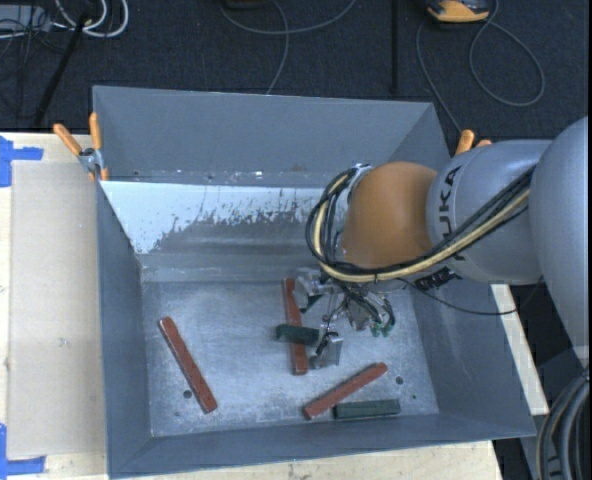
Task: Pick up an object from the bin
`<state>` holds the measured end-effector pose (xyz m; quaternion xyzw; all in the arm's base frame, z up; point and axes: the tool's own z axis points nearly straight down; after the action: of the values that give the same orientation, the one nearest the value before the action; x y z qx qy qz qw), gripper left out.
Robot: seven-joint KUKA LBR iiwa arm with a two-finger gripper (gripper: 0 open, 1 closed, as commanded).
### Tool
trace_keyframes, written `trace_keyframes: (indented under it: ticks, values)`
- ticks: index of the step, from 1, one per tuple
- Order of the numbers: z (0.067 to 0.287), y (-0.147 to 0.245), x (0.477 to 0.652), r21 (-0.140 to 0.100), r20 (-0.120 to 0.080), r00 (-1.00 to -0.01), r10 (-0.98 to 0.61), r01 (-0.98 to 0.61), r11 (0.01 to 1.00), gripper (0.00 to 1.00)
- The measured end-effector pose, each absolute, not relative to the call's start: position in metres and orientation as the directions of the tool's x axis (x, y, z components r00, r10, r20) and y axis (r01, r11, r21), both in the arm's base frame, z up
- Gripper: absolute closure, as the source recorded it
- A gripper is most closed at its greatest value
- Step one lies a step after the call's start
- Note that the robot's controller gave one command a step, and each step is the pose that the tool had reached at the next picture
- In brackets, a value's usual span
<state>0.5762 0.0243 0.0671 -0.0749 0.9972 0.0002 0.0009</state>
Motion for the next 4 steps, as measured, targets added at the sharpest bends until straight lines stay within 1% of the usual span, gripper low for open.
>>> trace_keyframes:
  ticks: [1,4]
  values:
    - [0.0702,0.0519,0.565,0.001,0.0,-0.989,0.148,0.148,0.989,0.0]
    - [0.0705,0.0514,0.5655,0.001,0.001,-0.988,0.155,0.155,0.988,0.0]
